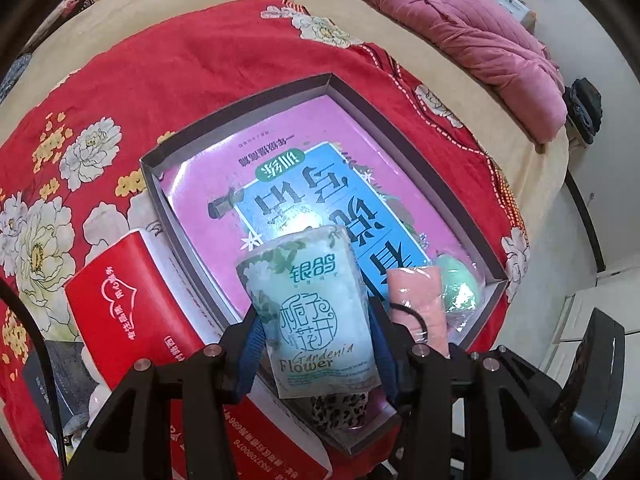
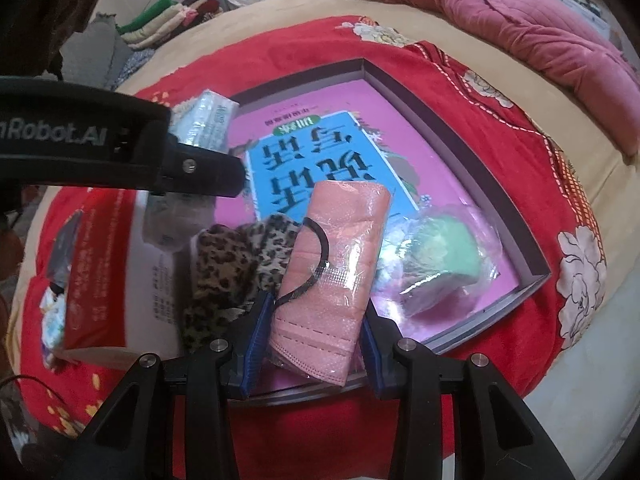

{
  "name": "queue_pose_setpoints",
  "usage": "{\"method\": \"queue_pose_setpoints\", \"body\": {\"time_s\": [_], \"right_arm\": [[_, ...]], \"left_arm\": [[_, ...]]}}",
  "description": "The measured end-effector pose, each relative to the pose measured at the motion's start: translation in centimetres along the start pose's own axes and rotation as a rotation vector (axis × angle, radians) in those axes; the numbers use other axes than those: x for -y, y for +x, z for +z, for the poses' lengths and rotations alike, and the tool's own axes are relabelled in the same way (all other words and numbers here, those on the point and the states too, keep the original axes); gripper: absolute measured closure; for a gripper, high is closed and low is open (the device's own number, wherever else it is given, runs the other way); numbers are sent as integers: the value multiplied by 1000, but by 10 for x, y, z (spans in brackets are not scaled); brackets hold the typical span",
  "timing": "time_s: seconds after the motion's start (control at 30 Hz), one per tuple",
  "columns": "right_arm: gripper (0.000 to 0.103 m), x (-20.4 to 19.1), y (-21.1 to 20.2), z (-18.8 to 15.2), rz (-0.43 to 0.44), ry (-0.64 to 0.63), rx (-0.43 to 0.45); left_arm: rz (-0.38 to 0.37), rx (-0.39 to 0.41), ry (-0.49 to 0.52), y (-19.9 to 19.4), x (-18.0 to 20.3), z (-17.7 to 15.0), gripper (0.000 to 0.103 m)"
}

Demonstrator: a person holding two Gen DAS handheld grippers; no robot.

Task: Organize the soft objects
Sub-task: 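Lower the Flower tissue pack into the box while the right tool lowers the pink packet beside it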

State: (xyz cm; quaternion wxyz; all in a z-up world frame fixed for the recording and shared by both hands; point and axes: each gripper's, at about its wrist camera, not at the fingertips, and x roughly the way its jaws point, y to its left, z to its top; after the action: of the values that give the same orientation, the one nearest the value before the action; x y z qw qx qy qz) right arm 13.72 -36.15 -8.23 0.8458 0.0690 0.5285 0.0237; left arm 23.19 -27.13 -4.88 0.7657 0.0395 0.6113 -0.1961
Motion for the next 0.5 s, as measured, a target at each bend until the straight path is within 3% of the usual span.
{"method": "queue_pose_setpoints", "body": {"time_s": [0.5], "right_arm": [[55,21,-2,1,14,62,-2]], "left_arm": [[25,-46,45,17,14,3,54]]}}
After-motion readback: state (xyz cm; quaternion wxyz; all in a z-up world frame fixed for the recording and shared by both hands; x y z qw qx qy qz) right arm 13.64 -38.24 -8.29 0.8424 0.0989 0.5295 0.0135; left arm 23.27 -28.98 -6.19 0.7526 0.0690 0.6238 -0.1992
